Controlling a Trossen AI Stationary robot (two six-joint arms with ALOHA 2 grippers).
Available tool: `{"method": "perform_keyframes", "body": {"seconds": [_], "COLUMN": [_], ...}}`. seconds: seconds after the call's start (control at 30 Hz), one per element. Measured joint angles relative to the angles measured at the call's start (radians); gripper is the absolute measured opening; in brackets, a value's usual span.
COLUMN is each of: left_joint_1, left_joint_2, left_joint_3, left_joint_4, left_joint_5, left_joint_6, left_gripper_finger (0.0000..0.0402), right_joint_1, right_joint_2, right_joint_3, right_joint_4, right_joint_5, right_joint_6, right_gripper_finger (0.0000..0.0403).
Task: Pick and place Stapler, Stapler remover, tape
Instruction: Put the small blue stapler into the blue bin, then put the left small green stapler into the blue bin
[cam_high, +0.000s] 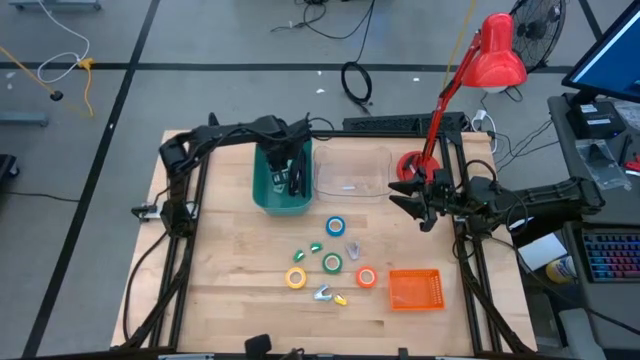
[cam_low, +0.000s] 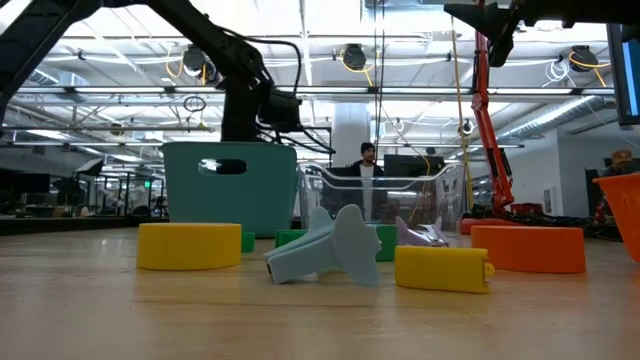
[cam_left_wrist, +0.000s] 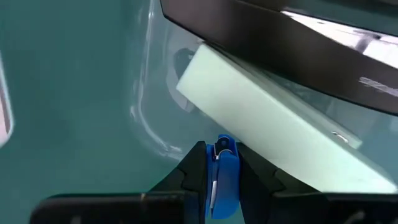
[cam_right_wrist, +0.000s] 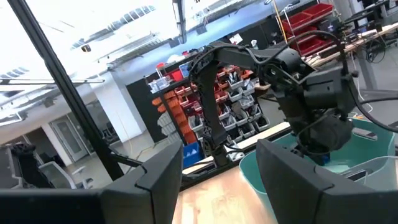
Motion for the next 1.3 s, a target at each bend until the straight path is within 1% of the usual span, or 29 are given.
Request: {"method": "perform_keyframes", "body": {"seconds": [0.37,0.63,0.73,0.87,1.0,1.13,1.2,1.3], "left_joint_1": [0.013,0.013,0.013,0.013,0.013,0.006,-0.002,-0.026], "left_joint_2": [0.012,0.012,0.012,0.005,-0.051,-0.147,-0.210,-0.312], "left_joint_3": [0.000,0.000,0.000,-0.001,0.004,0.040,0.057,0.067], "left_joint_4": [0.012,0.012,0.012,0.007,-0.011,-0.043,-0.045,-0.037], "left_joint_5": [0.038,0.045,0.045,0.036,0.027,0.044,0.073,0.147], "left_joint_6": [-0.007,-0.008,-0.011,-0.030,-0.073,-0.134,-0.167,-0.219], "left_gripper_finger": [0.0059,0.0149,0.0168,0.0181,0.0183,0.0183,0.0183,0.0184], "right_joint_1": [0.000,0.000,0.000,0.000,0.000,0.000,0.000,0.000], "right_joint_2": [0.000,0.000,0.000,0.000,0.000,0.000,0.000,0.000], "right_joint_3": [0.000,0.000,0.000,0.000,0.000,0.000,0.000,0.001], "right_joint_4": [0.000,0.000,0.000,0.000,0.000,0.000,0.000,0.000], "right_joint_5": [0.000,0.000,0.000,0.000,0.000,0.001,0.002,0.002], "right_joint_6": [0.011,0.011,0.011,0.011,0.010,0.014,0.014,0.013], "right_gripper_finger": [0.0196,0.0196,0.0196,0.0197,0.0196,0.0196,0.0196,0.0196]}}
